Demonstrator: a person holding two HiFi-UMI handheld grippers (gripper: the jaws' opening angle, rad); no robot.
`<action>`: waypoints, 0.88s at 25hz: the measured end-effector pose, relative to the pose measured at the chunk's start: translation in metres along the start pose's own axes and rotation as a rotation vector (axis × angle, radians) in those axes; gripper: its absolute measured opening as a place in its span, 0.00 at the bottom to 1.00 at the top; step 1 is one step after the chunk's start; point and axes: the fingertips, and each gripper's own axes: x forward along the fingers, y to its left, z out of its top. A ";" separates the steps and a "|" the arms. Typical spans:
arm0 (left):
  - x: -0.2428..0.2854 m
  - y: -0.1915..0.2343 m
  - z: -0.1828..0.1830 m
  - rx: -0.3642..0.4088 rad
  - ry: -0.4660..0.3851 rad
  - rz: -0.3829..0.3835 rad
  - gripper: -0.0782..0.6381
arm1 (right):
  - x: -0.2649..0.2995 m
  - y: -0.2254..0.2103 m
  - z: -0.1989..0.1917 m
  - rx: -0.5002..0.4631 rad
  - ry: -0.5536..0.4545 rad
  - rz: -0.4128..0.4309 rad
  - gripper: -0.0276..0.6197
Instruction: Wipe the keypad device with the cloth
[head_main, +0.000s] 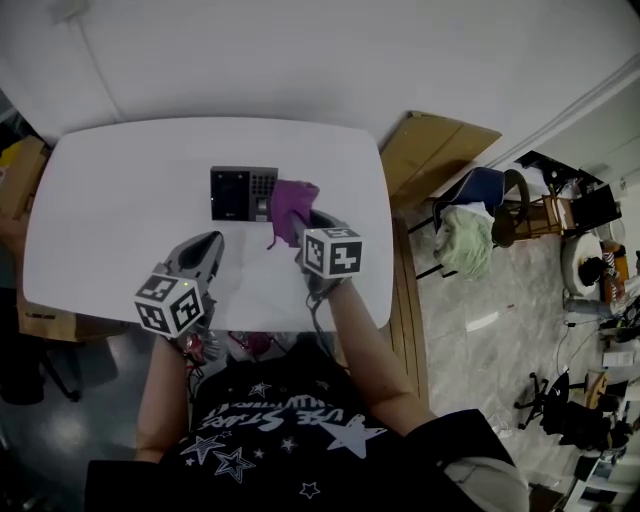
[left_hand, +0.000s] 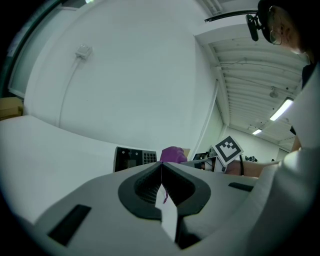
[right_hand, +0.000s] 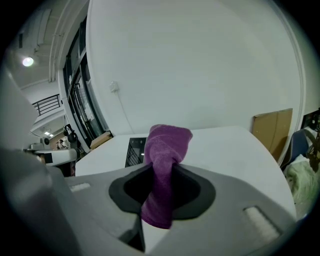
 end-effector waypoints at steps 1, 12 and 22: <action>-0.005 0.000 -0.001 0.001 -0.003 -0.003 0.12 | -0.003 0.004 -0.001 0.001 -0.006 -0.003 0.19; -0.063 0.007 -0.007 0.017 -0.037 -0.037 0.12 | -0.037 0.056 -0.015 -0.019 -0.035 -0.039 0.19; -0.102 0.014 -0.029 0.015 -0.020 -0.114 0.12 | -0.061 0.106 -0.046 -0.005 -0.049 -0.067 0.19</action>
